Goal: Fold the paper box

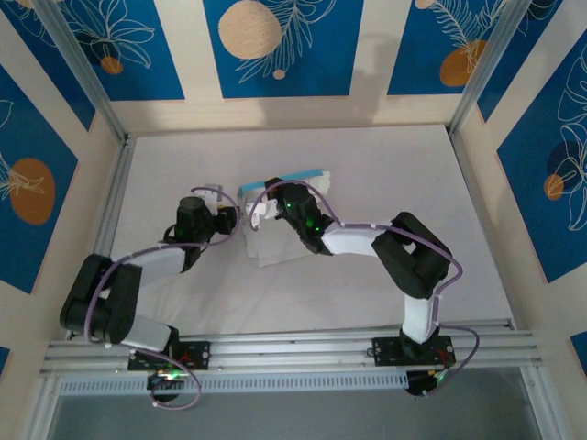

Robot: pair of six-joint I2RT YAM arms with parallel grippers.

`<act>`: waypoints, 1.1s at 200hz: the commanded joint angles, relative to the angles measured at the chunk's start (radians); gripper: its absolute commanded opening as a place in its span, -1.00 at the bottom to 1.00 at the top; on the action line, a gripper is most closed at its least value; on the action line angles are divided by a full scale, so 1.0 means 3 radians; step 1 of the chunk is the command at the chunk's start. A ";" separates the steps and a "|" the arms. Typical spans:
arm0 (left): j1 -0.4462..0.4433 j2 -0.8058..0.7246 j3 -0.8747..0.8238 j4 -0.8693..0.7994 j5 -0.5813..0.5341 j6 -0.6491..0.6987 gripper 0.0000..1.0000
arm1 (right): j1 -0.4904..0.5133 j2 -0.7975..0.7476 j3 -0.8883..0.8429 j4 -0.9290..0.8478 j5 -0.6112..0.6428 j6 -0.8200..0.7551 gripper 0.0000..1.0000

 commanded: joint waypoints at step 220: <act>0.0114 0.0336 -0.0188 0.1379 0.1055 0.0830 0.11 | -0.0129 0.0308 0.0297 -0.0173 -0.0207 0.0300 -1.00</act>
